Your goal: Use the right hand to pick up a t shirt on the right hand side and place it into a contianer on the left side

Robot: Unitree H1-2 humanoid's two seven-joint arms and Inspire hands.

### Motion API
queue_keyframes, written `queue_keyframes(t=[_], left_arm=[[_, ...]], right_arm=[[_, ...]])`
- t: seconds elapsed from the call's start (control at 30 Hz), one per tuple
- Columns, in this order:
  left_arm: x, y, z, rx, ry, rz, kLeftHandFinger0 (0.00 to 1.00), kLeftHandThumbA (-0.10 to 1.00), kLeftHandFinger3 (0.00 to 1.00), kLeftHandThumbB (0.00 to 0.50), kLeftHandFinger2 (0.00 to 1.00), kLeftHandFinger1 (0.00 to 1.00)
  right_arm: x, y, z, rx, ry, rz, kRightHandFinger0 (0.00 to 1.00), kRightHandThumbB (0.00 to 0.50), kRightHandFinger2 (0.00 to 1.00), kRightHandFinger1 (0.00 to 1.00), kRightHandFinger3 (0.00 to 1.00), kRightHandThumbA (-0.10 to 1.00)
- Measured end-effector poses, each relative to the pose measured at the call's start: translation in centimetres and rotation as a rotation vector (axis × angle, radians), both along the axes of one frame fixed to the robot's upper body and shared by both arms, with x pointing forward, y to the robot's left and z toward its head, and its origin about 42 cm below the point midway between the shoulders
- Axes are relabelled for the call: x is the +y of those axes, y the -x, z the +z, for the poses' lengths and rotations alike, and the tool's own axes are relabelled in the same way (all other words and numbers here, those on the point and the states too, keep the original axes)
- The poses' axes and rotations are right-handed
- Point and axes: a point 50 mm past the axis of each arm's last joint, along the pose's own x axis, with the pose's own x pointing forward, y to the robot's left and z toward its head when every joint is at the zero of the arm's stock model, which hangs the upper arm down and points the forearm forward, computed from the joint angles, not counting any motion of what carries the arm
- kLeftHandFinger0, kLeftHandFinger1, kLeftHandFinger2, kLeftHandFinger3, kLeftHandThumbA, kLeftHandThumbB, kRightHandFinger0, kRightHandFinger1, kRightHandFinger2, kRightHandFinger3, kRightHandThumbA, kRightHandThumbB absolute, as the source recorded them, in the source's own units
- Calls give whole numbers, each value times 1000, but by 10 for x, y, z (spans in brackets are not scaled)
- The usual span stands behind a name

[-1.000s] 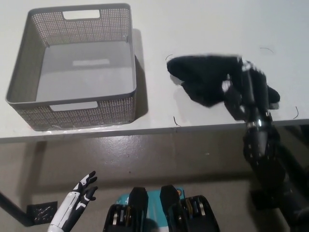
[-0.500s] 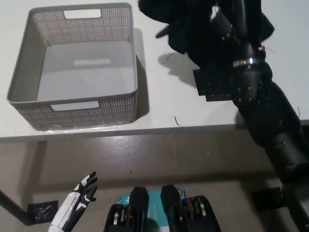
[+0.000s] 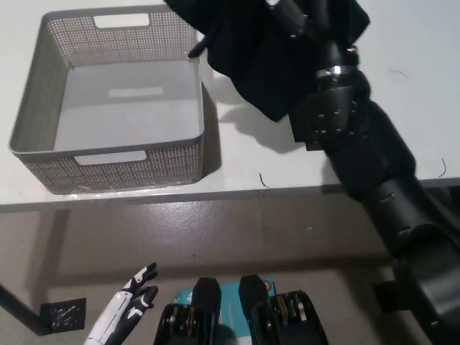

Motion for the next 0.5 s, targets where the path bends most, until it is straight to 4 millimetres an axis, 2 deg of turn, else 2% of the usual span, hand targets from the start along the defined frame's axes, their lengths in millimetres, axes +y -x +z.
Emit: queue_keyframes(t=[0.03, 0.1, 0.13, 0.2, 0.23, 0.27, 0.33, 0.37, 0.43, 0.5], left_arm=[[-1, 0, 0, 1, -1, -1, 736, 1000, 1000, 400, 1000, 843], [-4, 0, 0, 2, -10, -12, 739, 1000, 1000, 364, 1000, 855], [-5, 0, 1, 0, -15, -17, 740, 1000, 1000, 364, 1000, 858], [-7, 0, 2, -3, -18, -25, 746, 1000, 1000, 406, 1000, 855], [-8, 0, 2, -1, -18, -26, 747, 1000, 1000, 423, 1000, 854], [-9, 0, 2, -1, -18, -28, 755, 1000, 1000, 439, 1000, 861], [-11, -1, 2, 1, -18, -35, 762, 1000, 1000, 434, 1000, 857], [-13, -1, 2, 2, -17, -40, 760, 1000, 1000, 435, 1000, 855], [-14, -3, 2, 2, -16, -47, 752, 1000, 1000, 454, 1000, 848], [-16, -4, 3, 0, -15, -54, 750, 1000, 1000, 467, 1000, 857]], right_arm=[[3, 0, 1, 1, 1, 5, 388, 210, 582, 409, 699, -100], [19, 2, 3, 5, 8, 31, 375, 191, 586, 395, 724, -100], [25, 2, 3, 10, 12, 39, 365, 191, 587, 392, 739, -100], [36, 3, 3, 23, 18, 55, 266, 198, 511, 296, 745, -100], [43, 4, 3, 29, 22, 65, 172, 203, 407, 198, 741, -100], [48, 4, 2, 32, 25, 73, 143, 234, 391, 175, 706, -100], [56, 6, 1, 36, 29, 86, 361, 206, 565, 381, 727, -100], [59, 7, 0, 40, 28, 89, 370, 205, 573, 389, 728, -100], [66, 9, -2, 47, 25, 98, 321, 201, 548, 348, 750, -100], [73, 11, 0, 49, 20, 108, 192, 189, 493, 256, 771, -100]])
